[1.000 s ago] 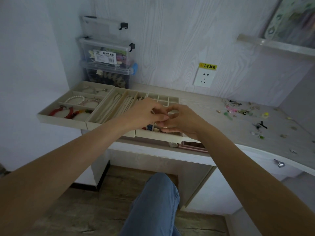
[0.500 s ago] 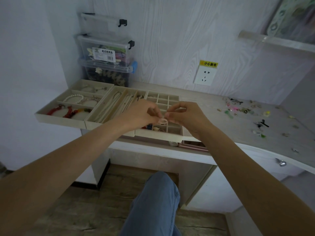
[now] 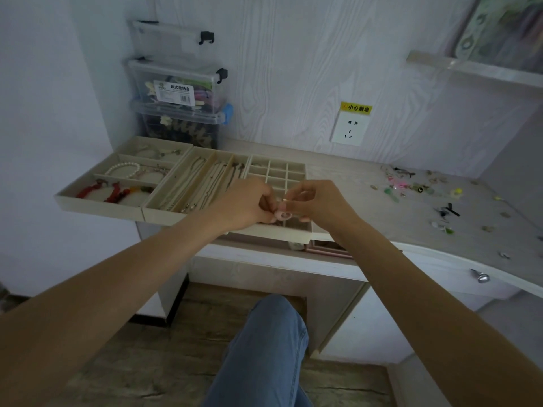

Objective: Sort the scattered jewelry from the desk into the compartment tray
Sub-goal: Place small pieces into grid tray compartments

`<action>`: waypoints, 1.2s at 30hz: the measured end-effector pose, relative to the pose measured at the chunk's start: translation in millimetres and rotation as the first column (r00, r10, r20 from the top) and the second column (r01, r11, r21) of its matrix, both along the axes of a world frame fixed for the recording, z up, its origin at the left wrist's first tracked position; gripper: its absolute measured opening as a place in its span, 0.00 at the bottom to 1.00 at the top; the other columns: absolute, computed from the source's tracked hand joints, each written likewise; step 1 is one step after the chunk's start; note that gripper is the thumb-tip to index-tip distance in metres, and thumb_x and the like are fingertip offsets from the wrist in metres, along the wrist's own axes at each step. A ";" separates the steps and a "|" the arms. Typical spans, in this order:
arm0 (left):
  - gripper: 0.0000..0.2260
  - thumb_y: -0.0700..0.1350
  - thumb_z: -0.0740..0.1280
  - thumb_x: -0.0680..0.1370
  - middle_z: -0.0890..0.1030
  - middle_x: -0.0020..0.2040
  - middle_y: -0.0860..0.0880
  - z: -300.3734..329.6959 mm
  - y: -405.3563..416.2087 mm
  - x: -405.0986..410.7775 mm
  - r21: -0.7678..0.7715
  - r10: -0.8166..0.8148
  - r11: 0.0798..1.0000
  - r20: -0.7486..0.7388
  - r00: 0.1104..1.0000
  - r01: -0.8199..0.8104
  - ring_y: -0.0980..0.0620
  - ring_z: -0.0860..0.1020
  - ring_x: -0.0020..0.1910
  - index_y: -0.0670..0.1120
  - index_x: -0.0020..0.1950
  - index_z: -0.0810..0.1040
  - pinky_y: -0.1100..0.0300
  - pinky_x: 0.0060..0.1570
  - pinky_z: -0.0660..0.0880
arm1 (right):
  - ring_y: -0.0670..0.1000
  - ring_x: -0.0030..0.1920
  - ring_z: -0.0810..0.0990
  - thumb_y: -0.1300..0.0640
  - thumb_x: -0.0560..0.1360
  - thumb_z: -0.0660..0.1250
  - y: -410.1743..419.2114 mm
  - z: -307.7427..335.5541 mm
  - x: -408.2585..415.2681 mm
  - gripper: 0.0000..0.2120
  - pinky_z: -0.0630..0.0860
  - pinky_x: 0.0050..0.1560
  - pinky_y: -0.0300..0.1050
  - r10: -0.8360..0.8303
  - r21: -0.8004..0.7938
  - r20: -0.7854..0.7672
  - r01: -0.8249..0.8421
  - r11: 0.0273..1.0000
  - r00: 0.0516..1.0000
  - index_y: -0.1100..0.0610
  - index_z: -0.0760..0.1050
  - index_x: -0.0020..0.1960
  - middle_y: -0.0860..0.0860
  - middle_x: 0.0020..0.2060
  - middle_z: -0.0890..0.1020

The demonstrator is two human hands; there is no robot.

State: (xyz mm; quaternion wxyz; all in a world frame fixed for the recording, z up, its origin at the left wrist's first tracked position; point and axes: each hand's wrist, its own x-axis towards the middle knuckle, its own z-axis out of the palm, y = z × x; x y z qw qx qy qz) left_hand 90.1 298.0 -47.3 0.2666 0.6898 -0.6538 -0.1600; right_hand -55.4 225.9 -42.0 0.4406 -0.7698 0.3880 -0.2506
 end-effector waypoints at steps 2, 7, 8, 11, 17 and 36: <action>0.06 0.44 0.72 0.73 0.79 0.40 0.52 0.8 0.3 -2.5 0.003 -0.001 1.000 0.024 1.000 0.001 0.61 0.74 0.37 0.44 0.48 0.81 0.71 0.36 0.66 | 0.48 0.38 0.80 0.59 0.68 0.75 1.0 -1.4 0.8 0.06 0.76 0.37 0.36 0.002 -0.006 -0.015 -0.002 1.000 1.000 0.56 0.78 0.40 0.55 0.39 0.83; 0.05 0.47 0.71 0.73 0.74 0.32 0.58 3.5 2.3 -2.7 -0.023 0.061 0.998 -0.055 0.997 -0.062 0.62 0.71 0.32 0.46 0.44 0.81 0.72 0.31 0.64 | 0.53 0.41 0.82 0.60 0.69 0.74 -1.8 -1.2 4.6 0.07 0.80 0.43 0.43 -0.066 -0.067 0.008 0.067 0.996 0.998 0.55 0.76 0.37 0.58 0.41 0.83; 0.05 0.48 0.72 0.72 0.76 0.32 0.57 4.6 2.8 -1.6 -0.020 0.084 0.996 -0.100 0.991 -0.087 0.62 0.73 0.32 0.47 0.43 0.81 0.71 0.32 0.65 | 0.53 0.42 0.82 0.59 0.69 0.74 -2.2 -1.3 4.9 0.08 0.80 0.44 0.45 -0.082 -0.080 0.015 0.083 0.993 0.997 0.55 0.76 0.37 0.58 0.41 0.83; 0.03 0.45 0.72 0.72 0.81 0.37 0.52 6.8 3.3 2.2 0.019 0.173 0.984 -0.334 0.927 -0.176 0.57 0.77 0.37 0.47 0.41 0.81 0.67 0.36 0.72 | 0.50 0.38 0.82 0.57 0.69 0.75 -1.2 -1.3 3.3 0.08 0.79 0.41 0.42 -0.092 -0.031 0.062 0.094 0.995 0.994 0.57 0.76 0.38 0.56 0.38 0.83; 0.05 0.41 0.69 0.75 0.80 0.39 0.49 7.8 4.4 1.5 0.104 0.220 0.975 -0.591 0.776 -0.197 0.59 0.75 0.33 0.44 0.50 0.79 0.69 0.31 0.68 | 0.49 0.33 0.82 0.61 0.70 0.72 5.8 1.5 1.9 0.06 0.81 0.42 0.42 -0.052 0.163 0.217 0.016 0.986 0.975 0.60 0.75 0.41 0.55 0.32 0.82; 0.14 0.37 0.71 0.72 0.82 0.52 0.49 14.2 16.7 -2.2 -0.001 0.042 0.999 -0.582 0.812 -0.053 0.55 0.81 0.51 0.43 0.58 0.80 0.63 0.52 0.77 | 0.55 0.41 0.85 0.58 0.78 0.64 24.4 9.0 8.9 0.05 0.80 0.36 0.38 -0.010 0.301 0.164 -0.040 0.953 0.986 0.60 0.77 0.47 0.61 0.41 0.84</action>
